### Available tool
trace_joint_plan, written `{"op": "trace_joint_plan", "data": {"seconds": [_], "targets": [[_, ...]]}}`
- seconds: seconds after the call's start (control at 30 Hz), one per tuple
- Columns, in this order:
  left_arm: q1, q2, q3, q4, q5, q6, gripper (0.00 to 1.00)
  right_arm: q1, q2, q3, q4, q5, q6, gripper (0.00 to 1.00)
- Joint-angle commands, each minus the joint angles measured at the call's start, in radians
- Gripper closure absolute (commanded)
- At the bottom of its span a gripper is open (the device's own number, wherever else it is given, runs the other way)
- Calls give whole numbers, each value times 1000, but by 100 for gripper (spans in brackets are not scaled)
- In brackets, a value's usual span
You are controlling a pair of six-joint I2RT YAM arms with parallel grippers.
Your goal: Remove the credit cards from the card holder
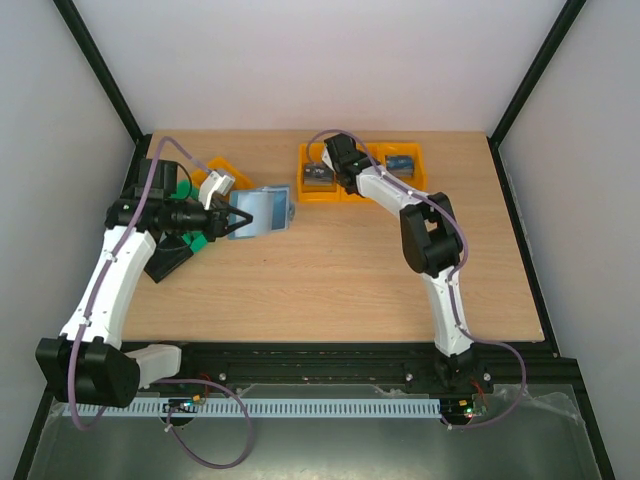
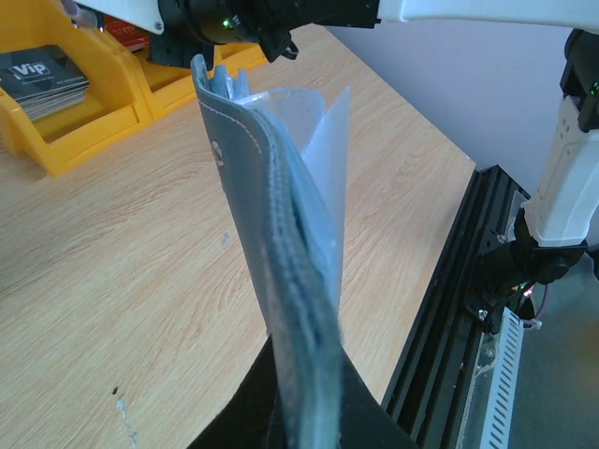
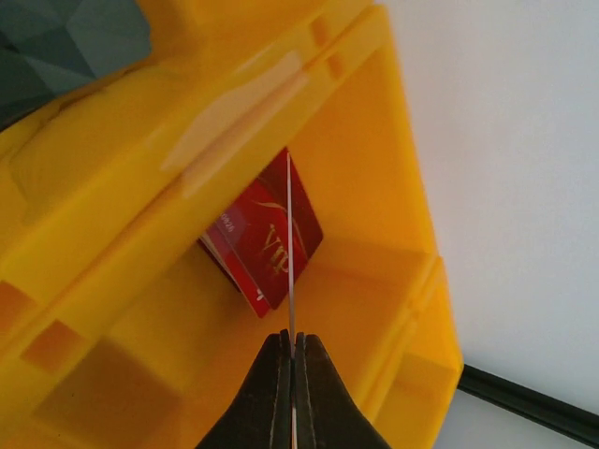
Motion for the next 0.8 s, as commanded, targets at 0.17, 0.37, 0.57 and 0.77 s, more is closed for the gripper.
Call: {"op": "trace_joint_plan", "data": {"seconds": [0.17, 0.37, 0.57, 0.77], "targets": [[10, 17, -2, 0, 13, 21, 98, -17, 84, 71, 91, 82, -112, 99], [14, 23, 0, -8, 13, 29, 98, -23, 145, 119, 134, 103, -138, 99], [14, 31, 5, -16, 16, 37, 98, -29, 187, 125, 208, 132, -161, 98], [16, 40, 9, -21, 16, 42, 98, -32, 212, 118, 246, 131, -167, 98]]}}
